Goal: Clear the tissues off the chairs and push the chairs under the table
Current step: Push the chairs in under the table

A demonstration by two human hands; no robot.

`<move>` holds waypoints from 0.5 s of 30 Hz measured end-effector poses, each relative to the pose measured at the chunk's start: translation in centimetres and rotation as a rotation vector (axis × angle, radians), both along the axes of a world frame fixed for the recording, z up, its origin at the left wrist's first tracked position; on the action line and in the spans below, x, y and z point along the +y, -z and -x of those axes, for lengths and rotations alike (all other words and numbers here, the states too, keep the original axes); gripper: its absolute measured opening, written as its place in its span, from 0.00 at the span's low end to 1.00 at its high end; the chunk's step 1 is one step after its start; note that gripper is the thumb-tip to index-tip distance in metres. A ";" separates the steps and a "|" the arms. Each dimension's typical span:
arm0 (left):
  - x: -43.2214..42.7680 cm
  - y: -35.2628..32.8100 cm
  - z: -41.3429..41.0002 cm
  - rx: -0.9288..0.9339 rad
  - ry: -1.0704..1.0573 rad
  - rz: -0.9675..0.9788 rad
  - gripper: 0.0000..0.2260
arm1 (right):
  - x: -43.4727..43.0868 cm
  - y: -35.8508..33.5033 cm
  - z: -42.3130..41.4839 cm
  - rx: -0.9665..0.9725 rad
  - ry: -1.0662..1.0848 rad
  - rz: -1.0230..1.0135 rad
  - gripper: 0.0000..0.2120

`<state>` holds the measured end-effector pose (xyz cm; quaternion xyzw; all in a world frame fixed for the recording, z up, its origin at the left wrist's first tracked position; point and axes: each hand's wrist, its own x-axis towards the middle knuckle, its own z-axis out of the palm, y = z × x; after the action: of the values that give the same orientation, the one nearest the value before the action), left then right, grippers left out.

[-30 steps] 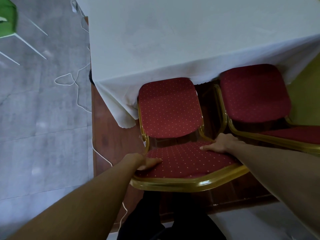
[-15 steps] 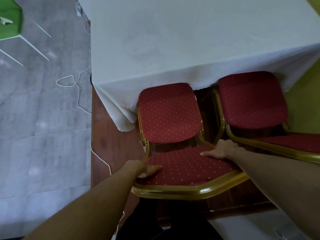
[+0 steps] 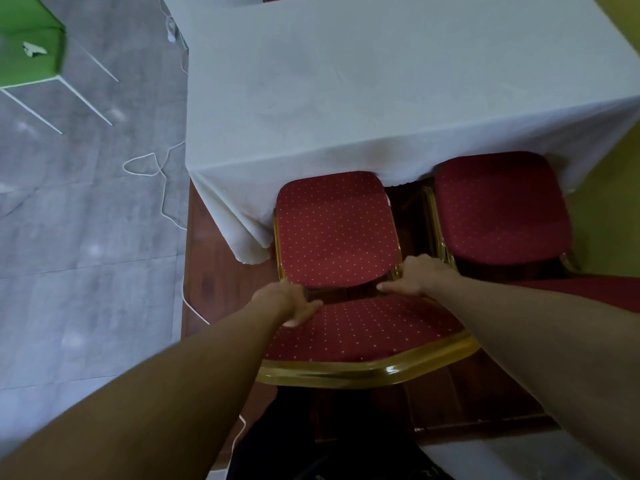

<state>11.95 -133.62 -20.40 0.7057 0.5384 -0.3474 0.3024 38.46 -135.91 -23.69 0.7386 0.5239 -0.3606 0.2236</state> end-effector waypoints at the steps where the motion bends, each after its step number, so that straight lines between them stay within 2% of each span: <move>1: 0.4 -0.5 -0.7 -0.031 0.035 -0.061 0.32 | 0.7 -0.5 0.2 0.014 -0.018 -0.042 0.42; 8: 3.3 -3.6 -3.9 -0.144 0.173 -0.285 0.30 | 2.5 -3.9 0.4 0.021 -0.048 -0.208 0.44; 15: 4.5 -4.9 -6.8 -0.268 0.180 -0.234 0.32 | 1.2 -6.7 -2.5 -0.057 0.060 -0.226 0.37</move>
<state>18.77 -129.10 -15.45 0.8213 0.4647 -0.2110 0.2550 40.97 -134.75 -17.00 0.7844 0.5323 -0.2847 0.1426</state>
